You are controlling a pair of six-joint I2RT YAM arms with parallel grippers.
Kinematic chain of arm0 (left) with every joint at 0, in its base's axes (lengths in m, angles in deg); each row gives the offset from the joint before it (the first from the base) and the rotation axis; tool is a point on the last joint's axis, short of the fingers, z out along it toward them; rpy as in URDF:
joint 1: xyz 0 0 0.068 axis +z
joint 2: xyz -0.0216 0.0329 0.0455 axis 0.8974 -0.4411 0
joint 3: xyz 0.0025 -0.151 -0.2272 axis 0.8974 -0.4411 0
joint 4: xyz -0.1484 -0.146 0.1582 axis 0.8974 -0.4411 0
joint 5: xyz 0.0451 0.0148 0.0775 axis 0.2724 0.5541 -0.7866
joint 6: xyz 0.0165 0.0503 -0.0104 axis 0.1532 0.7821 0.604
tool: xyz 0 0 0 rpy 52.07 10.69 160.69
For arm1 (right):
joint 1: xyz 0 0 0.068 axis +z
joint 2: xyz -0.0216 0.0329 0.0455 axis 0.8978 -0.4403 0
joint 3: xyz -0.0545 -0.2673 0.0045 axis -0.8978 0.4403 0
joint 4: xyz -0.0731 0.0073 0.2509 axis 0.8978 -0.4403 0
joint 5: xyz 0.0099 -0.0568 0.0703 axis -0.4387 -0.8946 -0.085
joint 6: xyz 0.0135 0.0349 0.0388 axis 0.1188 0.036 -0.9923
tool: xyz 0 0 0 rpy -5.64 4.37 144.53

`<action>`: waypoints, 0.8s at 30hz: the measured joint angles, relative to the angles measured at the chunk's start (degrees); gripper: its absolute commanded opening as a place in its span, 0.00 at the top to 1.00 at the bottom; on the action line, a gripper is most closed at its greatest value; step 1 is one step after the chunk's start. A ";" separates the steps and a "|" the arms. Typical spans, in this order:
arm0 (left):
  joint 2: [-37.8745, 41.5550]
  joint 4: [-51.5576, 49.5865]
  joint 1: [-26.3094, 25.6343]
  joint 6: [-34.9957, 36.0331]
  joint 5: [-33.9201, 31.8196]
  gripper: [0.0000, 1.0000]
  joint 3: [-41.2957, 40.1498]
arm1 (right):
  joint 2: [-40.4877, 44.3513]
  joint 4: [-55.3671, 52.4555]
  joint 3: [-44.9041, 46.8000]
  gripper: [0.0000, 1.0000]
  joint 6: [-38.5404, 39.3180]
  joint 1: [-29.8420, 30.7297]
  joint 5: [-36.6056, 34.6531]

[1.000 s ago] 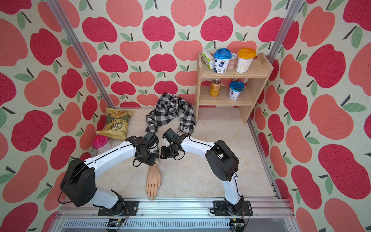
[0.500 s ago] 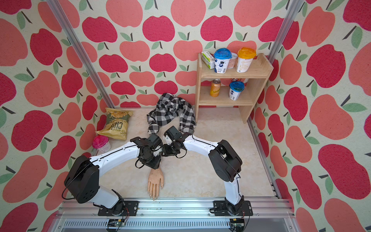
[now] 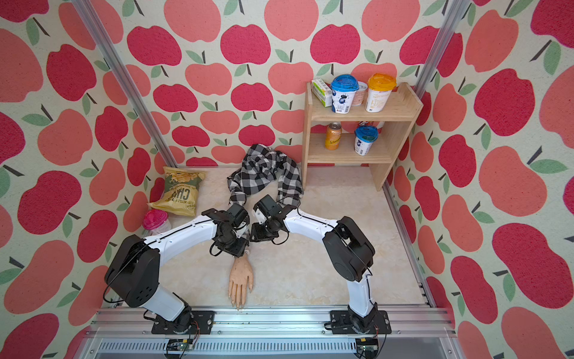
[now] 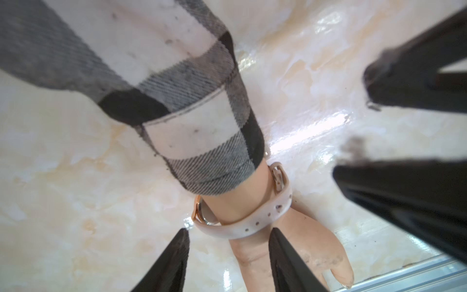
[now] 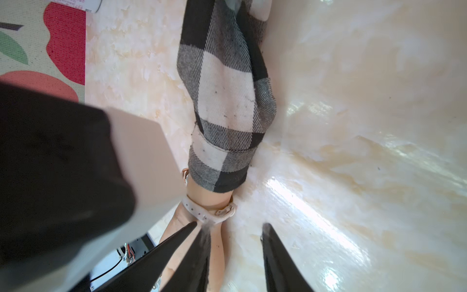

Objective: Take off the watch
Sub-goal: Take off the watch from the hand.

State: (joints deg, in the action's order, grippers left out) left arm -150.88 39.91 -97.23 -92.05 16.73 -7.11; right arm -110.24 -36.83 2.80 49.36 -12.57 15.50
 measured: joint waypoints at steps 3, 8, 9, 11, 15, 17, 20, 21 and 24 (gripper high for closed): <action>-1.99 0.52 0.04 0.52 -0.11 0.50 0.90 | 0.00 0.00 0.00 0.63 0.22 0.00 -0.02; -3.17 0.33 -0.04 1.75 1.66 0.69 1.68 | 0.33 -0.02 0.26 0.63 0.24 -0.24 -0.07; -3.19 0.26 -0.02 1.81 1.73 0.76 1.68 | 0.37 -0.02 0.33 0.63 0.24 -0.33 -0.07; -3.19 0.04 0.00 1.84 1.70 0.86 1.84 | 0.39 -0.02 0.33 0.63 0.24 -0.50 -0.11; -3.13 -0.59 -0.02 1.75 1.68 0.98 2.86 | 0.39 -0.02 0.33 0.63 0.24 -0.72 -0.20; -3.13 -0.57 -0.02 1.44 1.62 1.00 2.89 | 0.39 -0.02 0.33 0.63 0.24 -0.72 -0.22; -3.06 -0.57 -0.02 1.27 1.57 1.00 2.89 | 0.39 -0.07 0.33 0.63 0.35 -0.59 -0.48; -2.99 -0.59 0.00 1.27 1.55 1.00 2.89 | 0.39 -0.07 0.33 0.63 0.44 -0.44 -0.57; -2.67 -0.59 0.00 1.07 1.46 1.00 2.80 | 0.39 -0.02 0.35 0.63 0.46 0.20 -0.68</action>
State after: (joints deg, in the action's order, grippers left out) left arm -153.55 39.32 -97.23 -90.98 18.19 -4.31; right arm -109.85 -36.86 3.15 49.82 -12.37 14.82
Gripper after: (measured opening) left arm 0.070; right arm 0.371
